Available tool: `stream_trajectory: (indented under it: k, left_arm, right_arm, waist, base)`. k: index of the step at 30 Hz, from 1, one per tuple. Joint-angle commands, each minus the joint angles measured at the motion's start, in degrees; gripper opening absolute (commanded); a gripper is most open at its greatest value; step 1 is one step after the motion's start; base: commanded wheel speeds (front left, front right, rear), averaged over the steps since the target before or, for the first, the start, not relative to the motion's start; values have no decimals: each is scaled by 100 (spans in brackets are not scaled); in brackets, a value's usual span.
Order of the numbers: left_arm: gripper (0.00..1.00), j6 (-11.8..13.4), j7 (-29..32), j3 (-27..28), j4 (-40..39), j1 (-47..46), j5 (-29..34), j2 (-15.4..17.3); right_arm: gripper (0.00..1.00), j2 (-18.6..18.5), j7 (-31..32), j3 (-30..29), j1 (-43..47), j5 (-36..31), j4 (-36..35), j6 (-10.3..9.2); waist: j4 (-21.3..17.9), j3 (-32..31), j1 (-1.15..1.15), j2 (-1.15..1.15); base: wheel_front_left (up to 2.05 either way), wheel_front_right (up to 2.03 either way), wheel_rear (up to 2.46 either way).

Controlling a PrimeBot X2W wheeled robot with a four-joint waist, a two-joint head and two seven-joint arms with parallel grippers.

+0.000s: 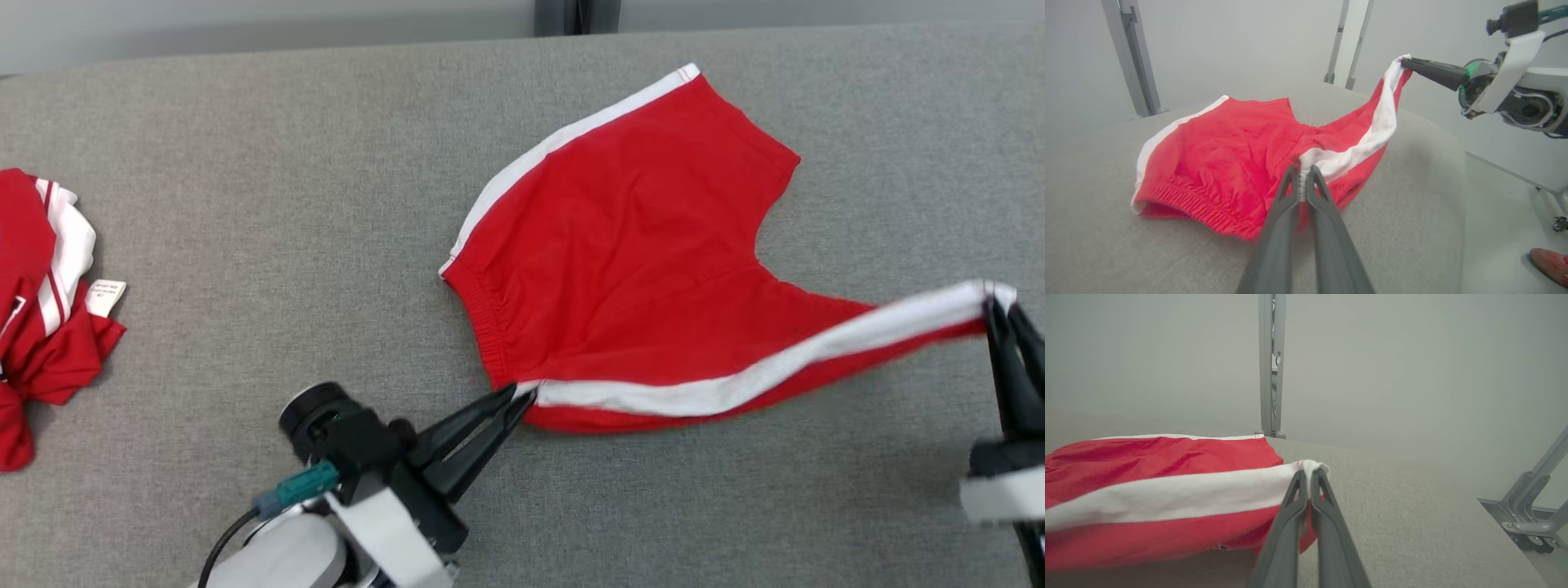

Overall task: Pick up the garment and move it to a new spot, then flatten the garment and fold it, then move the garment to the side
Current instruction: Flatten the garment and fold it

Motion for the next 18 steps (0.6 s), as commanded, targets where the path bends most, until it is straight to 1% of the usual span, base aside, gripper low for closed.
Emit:
stream_trajectory:
  k: [1,3,7,12,15,18]
  left_arm:
    - [0,-4,-23,55,70,-133,-122,-117]
    - [0,-4,-26,181,200,-239,-358,-367]
    - [0,-4,-31,513,465,-429,-1071,-825]
    - [0,-5,-35,1077,814,-644,-1949,-1341]
    - [0,-5,-35,1301,970,-777,-2115,-1521]
    - [0,-3,-35,1454,1099,-927,-2129,-1670]
  right_arm:
    - [0,-71,-6,50,-344,-10,111,1]
    - [0,-182,-5,211,-777,-8,429,1]
    - [0,-392,6,673,-1920,120,1129,1]
    - [0,-629,4,1543,-3314,316,2062,1]
    - [0,-714,1,1967,-4010,391,2666,1]
    - [0,-758,-4,2291,-4610,454,3217,1]
  waist:
    - [-4,111,0,0]
    - [5,211,0,0]
    - [46,440,0,0]
    - [208,685,0,0]
    - [351,780,0,0]
    - [523,895,0,0]
  base:
    - [0,0,0]
    - [0,0,0]
    - [0,0,0]
    - [0,0,0]
    - [0,0,0]
    - [0,0,0]
